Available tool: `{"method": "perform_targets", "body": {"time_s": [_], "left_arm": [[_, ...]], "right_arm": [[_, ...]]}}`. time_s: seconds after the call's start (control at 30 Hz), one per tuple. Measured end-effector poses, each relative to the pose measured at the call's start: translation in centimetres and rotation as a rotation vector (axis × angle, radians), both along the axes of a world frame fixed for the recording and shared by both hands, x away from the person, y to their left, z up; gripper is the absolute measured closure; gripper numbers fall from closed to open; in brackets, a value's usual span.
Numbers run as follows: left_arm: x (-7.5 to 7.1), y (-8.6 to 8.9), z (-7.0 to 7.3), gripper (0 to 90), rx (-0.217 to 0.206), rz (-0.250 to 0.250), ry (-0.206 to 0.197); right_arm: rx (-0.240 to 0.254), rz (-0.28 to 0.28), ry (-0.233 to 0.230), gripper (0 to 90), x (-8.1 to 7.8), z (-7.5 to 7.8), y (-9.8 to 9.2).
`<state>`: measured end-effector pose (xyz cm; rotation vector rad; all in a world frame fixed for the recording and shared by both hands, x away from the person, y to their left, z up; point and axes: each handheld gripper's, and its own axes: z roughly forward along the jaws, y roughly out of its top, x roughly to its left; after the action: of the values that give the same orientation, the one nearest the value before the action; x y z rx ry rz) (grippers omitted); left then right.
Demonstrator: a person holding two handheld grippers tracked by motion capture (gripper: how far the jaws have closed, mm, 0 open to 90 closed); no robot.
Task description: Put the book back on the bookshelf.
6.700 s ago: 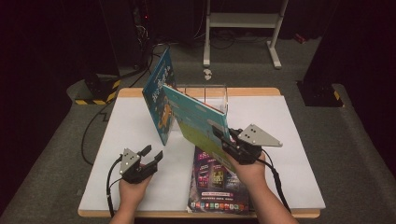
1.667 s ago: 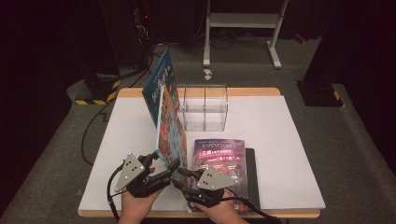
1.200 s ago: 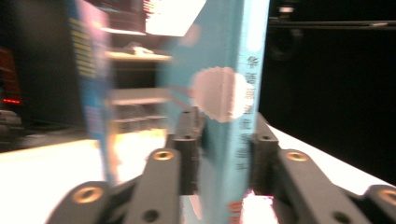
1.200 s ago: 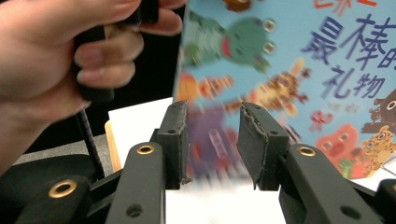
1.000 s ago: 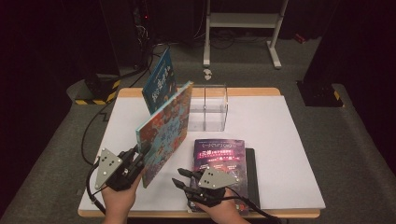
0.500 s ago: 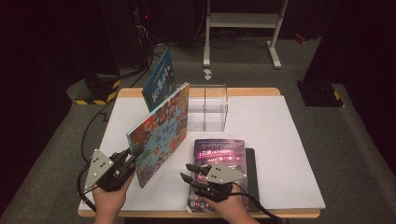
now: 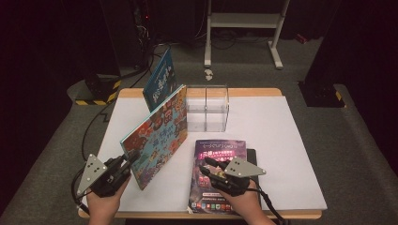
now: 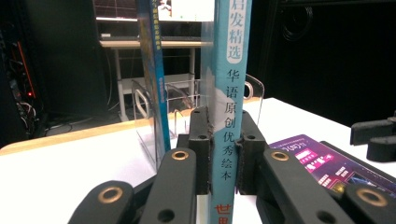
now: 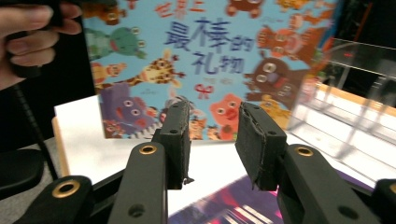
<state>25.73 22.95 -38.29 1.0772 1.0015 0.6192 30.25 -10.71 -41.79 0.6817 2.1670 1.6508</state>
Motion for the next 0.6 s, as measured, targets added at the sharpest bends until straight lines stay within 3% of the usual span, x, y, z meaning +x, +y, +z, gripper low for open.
{"method": "perform_targets", "body": {"time_s": [0.6], "left_arm": [[-0.8, 1.1, -1.2, 80.2, -0.011, 0.005, 0.023]], "right_arm": [[-0.037, -0.209, 0.028, 63.4, 2.0, -2.1, -7.1]]}}
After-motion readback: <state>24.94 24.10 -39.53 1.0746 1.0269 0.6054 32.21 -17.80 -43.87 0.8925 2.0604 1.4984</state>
